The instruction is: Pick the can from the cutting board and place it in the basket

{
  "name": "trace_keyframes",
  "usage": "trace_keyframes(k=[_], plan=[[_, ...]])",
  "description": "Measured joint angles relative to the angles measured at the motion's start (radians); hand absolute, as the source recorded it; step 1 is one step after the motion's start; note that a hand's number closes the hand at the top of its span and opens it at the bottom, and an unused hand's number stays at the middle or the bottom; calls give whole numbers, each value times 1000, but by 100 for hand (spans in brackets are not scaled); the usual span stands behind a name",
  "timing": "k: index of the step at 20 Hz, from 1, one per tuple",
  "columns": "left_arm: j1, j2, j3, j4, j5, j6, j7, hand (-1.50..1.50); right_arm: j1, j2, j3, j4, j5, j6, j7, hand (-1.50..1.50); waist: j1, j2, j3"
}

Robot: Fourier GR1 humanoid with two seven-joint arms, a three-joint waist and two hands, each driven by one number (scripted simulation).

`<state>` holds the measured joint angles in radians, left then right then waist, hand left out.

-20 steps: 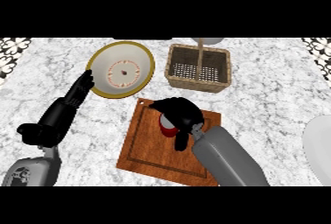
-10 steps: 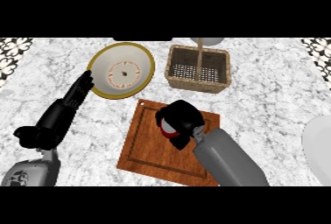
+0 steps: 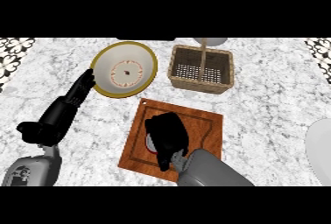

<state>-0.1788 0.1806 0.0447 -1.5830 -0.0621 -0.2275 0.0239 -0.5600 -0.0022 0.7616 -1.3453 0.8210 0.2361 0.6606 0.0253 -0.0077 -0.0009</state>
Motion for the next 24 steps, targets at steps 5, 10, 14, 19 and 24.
trace_keyframes(k=[5,10,14,19,24], plan=[[-24,3,0,15,0,-8,3,0,-88,1,154,-103,-109,-121,299,150,11,4,0],[-25,-6,-7,16,-6,-4,-3,0,-145,-3,204,-218,-196,-285,394,150,15,5,0],[-15,-8,-8,13,-11,0,-2,0,-195,-5,181,-321,-182,-429,395,150,13,1,1],[-16,-1,2,20,-2,-6,6,0,-305,-8,146,-430,-126,-525,437,150,3,-5,0],[-11,6,13,23,0,-7,-4,0,-417,-12,65,-498,-109,-525,510,150,-10,-10,-1]])
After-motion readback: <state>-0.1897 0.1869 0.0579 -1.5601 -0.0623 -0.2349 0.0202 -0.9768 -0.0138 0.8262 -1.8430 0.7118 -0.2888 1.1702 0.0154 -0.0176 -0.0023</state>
